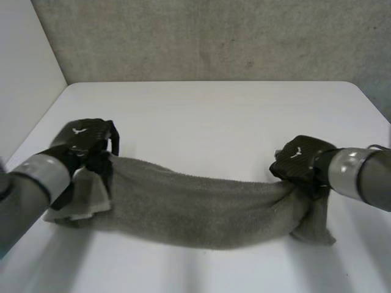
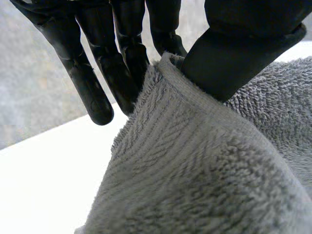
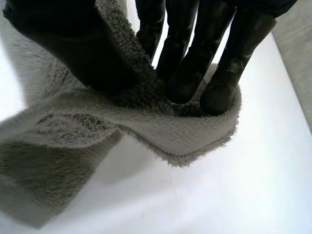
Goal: Fold the towel.
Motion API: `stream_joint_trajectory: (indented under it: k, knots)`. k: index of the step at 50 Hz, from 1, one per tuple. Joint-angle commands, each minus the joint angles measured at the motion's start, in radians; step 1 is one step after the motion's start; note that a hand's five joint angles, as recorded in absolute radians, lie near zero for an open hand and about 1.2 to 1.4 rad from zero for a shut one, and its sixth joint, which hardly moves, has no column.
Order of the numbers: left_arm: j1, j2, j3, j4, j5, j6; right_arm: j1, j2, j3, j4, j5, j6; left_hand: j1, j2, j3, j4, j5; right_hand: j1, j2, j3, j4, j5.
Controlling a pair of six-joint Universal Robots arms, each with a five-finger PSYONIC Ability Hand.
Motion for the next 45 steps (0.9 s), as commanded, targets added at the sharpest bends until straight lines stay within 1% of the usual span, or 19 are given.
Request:
stream_joint_trajectory:
  k: [1,2,3,4,5,6,7,8,10,11,13,15,19,21,25,29,36,41,45]
  knots:
    - [-0.061,-0.233,0.334,0.015,-0.007,0.109,0.053,0.213,-0.330,-0.158,0.066,0.029,0.210,0.179,0.180,0.178,0.209,0.104,0.108,0.064,0.062,0.080]
    - [-0.066,-0.247,0.431,0.033,-0.009,0.126,0.060,0.233,-0.422,-0.231,0.097,0.045,0.210,0.179,0.180,0.178,0.209,0.104,0.108,0.064,0.062,0.080]
    - [-0.066,-0.247,0.432,0.033,-0.009,0.126,0.060,0.234,-0.423,-0.232,0.097,0.045,0.210,0.179,0.180,0.178,0.209,0.104,0.108,0.064,0.062,0.080]
    - [-0.069,-0.249,0.528,0.073,-0.012,0.132,0.065,0.238,-0.497,-0.324,0.120,0.071,0.210,0.179,0.180,0.178,0.209,0.104,0.108,0.064,0.062,0.080]
    - [-0.069,-0.249,0.528,0.073,-0.012,0.132,0.071,0.232,-0.553,-0.441,0.142,0.119,0.210,0.179,0.180,0.178,0.209,0.104,0.108,0.064,0.062,0.080]
    - [-0.071,-0.246,0.614,0.134,-0.019,0.129,0.071,0.232,-0.553,-0.442,0.142,0.120,0.210,0.179,0.180,0.178,0.209,0.104,0.108,0.064,0.062,0.080]
    - [-0.080,-0.237,0.680,0.214,-0.038,0.124,0.071,0.214,-0.570,-0.568,0.154,0.184,0.210,0.179,0.180,0.178,0.209,0.104,0.108,0.064,0.062,0.080]
    - [-0.080,-0.237,0.680,0.214,-0.038,0.124,0.071,0.214,-0.570,-0.569,0.154,0.184,0.210,0.179,0.180,0.178,0.209,0.104,0.108,0.064,0.062,0.080]
    - [-0.086,-0.191,0.734,0.388,-0.099,0.111,0.059,0.124,-0.518,-0.785,0.163,0.311,0.210,0.179,0.180,0.178,0.209,0.104,0.108,0.064,0.062,0.080]
    - [-0.086,-0.190,0.734,0.389,-0.099,0.111,0.059,0.123,-0.518,-0.786,0.163,0.312,0.210,0.179,0.180,0.178,0.209,0.104,0.108,0.064,0.062,0.080]
    - [-0.082,-0.152,0.731,0.530,-0.148,0.075,0.056,0.042,-0.425,-0.909,0.154,0.390,0.210,0.179,0.180,0.178,0.209,0.104,0.108,0.064,0.062,0.080]
    - [-0.082,-0.148,0.723,0.561,-0.159,0.049,0.056,0.013,-0.374,-0.920,0.151,0.405,0.210,0.179,0.180,0.178,0.209,0.104,0.108,0.064,0.062,0.080]
    - [-0.075,-0.144,0.653,0.520,-0.159,0.014,0.056,-0.001,-0.295,-0.873,0.136,0.398,0.210,0.179,0.180,0.178,0.209,0.104,0.108,0.064,0.062,0.080]
    - [-0.075,-0.148,0.538,0.478,-0.151,0.009,0.057,0.010,-0.219,-0.794,0.099,0.378,0.210,0.179,0.180,0.178,0.209,0.104,0.108,0.064,0.062,0.080]
    - [-0.072,-0.154,0.406,0.468,-0.144,0.011,0.057,0.028,-0.131,-0.743,0.051,0.332,0.210,0.179,0.180,0.178,0.209,0.104,0.108,0.064,0.062,0.080]
    - [-0.071,-0.193,0.212,0.475,-0.107,0.014,0.056,0.103,0.005,-0.740,0.012,0.231,0.210,0.179,0.180,0.178,0.209,0.104,0.108,0.064,0.062,0.080]
    - [-0.071,-0.247,-0.023,0.500,-0.076,0.017,0.053,0.249,0.181,-0.727,0.014,0.068,0.210,0.179,0.180,0.178,0.209,0.104,0.108,0.064,0.062,0.080]
    - [-0.071,-0.238,-0.105,0.497,-0.076,0.017,0.043,0.241,0.264,-0.727,0.015,0.034,0.210,0.179,0.180,0.178,0.209,0.104,0.108,0.064,0.062,0.080]
    - [-0.059,-0.188,-0.159,0.489,-0.075,0.017,-0.005,0.148,0.341,-0.724,0.019,0.033,0.210,0.179,0.180,0.178,0.209,0.104,0.108,0.064,0.062,0.080]
